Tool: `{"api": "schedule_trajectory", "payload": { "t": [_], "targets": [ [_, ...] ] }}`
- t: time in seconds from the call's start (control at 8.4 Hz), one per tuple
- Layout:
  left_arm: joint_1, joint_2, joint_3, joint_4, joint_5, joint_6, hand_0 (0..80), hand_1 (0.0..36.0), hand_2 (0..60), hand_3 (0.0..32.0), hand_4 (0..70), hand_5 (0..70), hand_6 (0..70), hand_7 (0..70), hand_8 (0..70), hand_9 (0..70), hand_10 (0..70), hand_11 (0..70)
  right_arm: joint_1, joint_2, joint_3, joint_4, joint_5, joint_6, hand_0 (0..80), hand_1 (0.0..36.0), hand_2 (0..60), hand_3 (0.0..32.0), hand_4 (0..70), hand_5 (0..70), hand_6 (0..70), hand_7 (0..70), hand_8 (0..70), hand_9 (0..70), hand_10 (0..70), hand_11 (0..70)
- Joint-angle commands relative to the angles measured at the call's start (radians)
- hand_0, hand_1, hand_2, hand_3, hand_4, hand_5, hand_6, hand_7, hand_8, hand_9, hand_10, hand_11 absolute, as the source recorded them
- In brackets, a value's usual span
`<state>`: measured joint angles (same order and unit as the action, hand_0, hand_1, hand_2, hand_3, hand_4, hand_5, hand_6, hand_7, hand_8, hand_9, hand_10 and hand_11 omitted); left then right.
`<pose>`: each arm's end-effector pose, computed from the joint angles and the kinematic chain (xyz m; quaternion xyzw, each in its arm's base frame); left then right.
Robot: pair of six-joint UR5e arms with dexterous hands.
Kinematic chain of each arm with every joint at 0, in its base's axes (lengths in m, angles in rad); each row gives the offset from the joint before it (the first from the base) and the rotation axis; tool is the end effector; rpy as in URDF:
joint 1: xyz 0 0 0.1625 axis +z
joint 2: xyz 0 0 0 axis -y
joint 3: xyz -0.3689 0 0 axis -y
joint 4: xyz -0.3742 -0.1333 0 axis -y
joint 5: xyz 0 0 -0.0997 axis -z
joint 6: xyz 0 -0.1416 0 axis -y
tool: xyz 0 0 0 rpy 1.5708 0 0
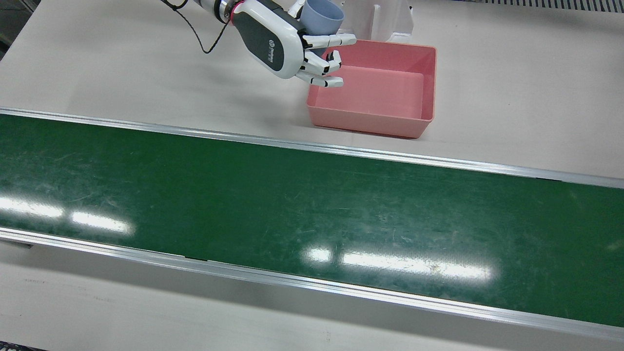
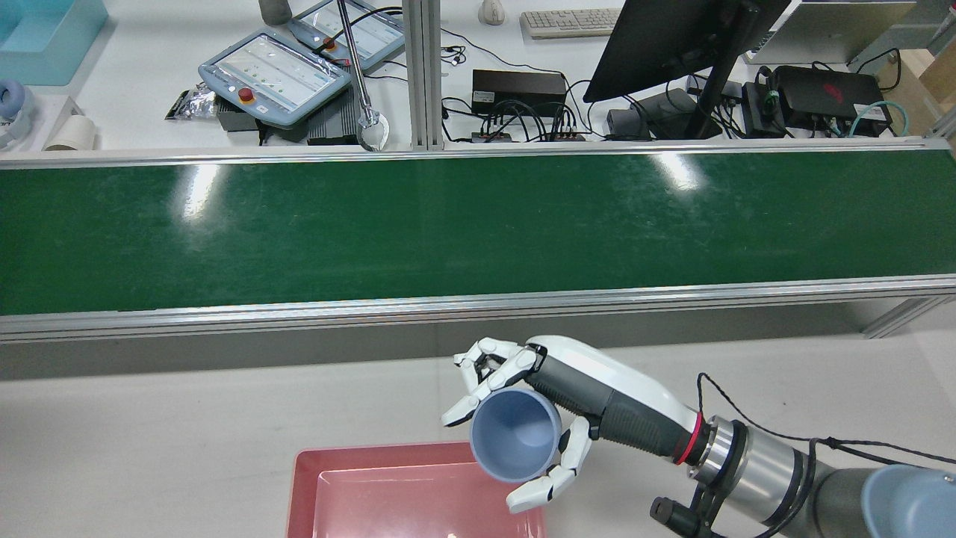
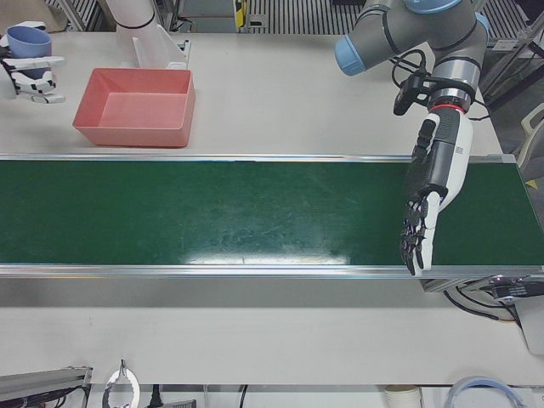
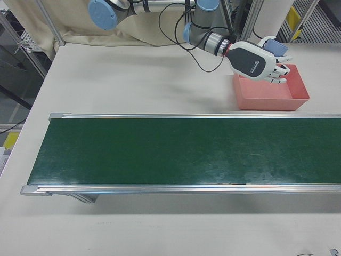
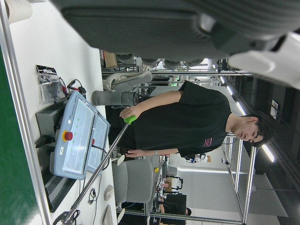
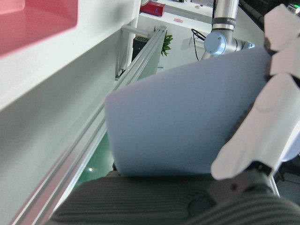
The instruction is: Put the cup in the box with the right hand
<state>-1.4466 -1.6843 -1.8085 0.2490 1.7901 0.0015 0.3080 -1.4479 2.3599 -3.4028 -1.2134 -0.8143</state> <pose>-0.0347 -0.5493 0.4854 -0.1184 0.7320 -0.6596 0.1229 -0.3641 -0.3077 0.2317 -0.1191 -0.8773 0.3589 0.2956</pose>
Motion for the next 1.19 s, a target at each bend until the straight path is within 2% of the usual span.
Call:
{"api": "schedule_trajectory", "payload": {
  "t": [0.0,0.12,0.24,0.36,0.48,0.6,0.71,0.83,0.95,1.07],
  "targets": [
    [0.000,0.000,0.000,0.000,0.000,0.000,0.0,0.0,0.0,0.0,0.0,0.0,0.0,0.0,0.0,0.0,0.0,0.0,-0.151,0.020,-0.005,0.000,0.067,-0.063,47.5,12.5,15.7,0.0,20.0,3.7,4.5,15.1,0.0,1.6,2.5,5.2],
    [0.000,0.000,0.000,0.000,0.000,0.000,0.0,0.0,0.0,0.0,0.0,0.0,0.0,0.0,0.0,0.0,0.0,0.0,-0.162,0.021,-0.007,0.000,0.069,-0.065,45.7,15.2,26.5,0.0,16.1,3.7,4.3,14.2,0.0,1.4,2.2,4.8],
    [0.000,0.000,0.000,0.000,0.000,0.000,0.0,0.0,0.0,0.0,0.0,0.0,0.0,0.0,0.0,0.0,0.0,0.0,-0.165,0.023,-0.007,0.000,0.069,-0.068,46.1,14.2,23.2,0.0,17.4,3.6,4.6,15.6,0.0,1.7,2.0,4.5],
    [0.000,-0.002,0.000,0.000,0.002,0.000,0.0,0.0,0.0,0.0,0.0,0.0,0.0,0.0,0.0,0.0,0.0,0.0,-0.165,0.023,-0.005,0.000,0.069,-0.066,45.4,14.9,26.6,0.0,16.7,3.6,4.8,17.0,0.0,2.0,2.1,4.6],
    [0.000,-0.002,0.001,0.000,0.000,0.000,0.0,0.0,0.0,0.0,0.0,0.0,0.0,0.0,0.0,0.0,0.0,0.0,-0.162,0.021,-0.002,0.000,0.067,-0.060,46.0,14.0,23.2,0.0,17.2,3.7,4.9,17.5,0.0,2.0,2.3,4.9],
    [0.000,0.000,0.001,0.000,0.000,0.000,0.0,0.0,0.0,0.0,0.0,0.0,0.0,0.0,0.0,0.0,0.0,0.0,-0.091,0.014,0.019,0.000,0.061,-0.045,46.7,13.3,19.4,0.0,17.5,3.8,5.2,18.5,0.0,2.3,2.6,5.3],
    [0.000,-0.002,0.001,0.000,0.000,0.000,0.0,0.0,0.0,0.0,0.0,0.0,0.0,0.0,0.0,0.0,0.0,0.0,0.080,-0.027,0.038,-0.004,0.051,0.027,46.8,13.3,19.8,0.0,19.8,3.8,5.7,21.4,0.1,2.8,2.8,5.6],
    [0.000,0.000,0.003,-0.002,0.000,0.000,0.0,0.0,0.0,0.0,0.0,0.0,0.0,0.0,0.0,0.0,0.0,0.0,0.278,-0.093,0.013,-0.029,-0.007,0.146,46.0,15.2,27.1,0.0,18.9,3.8,6.2,23.4,0.2,3.2,3.1,6.0],
    [0.000,0.000,0.004,-0.002,0.000,0.000,0.0,0.0,0.0,0.0,0.0,0.0,0.0,0.0,0.0,0.0,0.0,0.0,0.547,-0.100,-0.075,-0.045,-0.117,0.208,46.4,14.1,23.9,0.0,21.1,3.8,6.1,22.9,0.2,3.5,3.6,6.7],
    [0.000,-0.002,0.003,-0.002,0.000,0.000,0.0,0.0,0.0,0.0,0.0,0.0,0.0,0.0,0.0,0.0,0.0,0.0,0.745,-0.094,-0.211,-0.038,-0.212,0.245,46.0,15.2,27.8,0.0,20.0,3.9,5.9,21.4,0.1,3.8,3.8,7.0]
  ]
}}
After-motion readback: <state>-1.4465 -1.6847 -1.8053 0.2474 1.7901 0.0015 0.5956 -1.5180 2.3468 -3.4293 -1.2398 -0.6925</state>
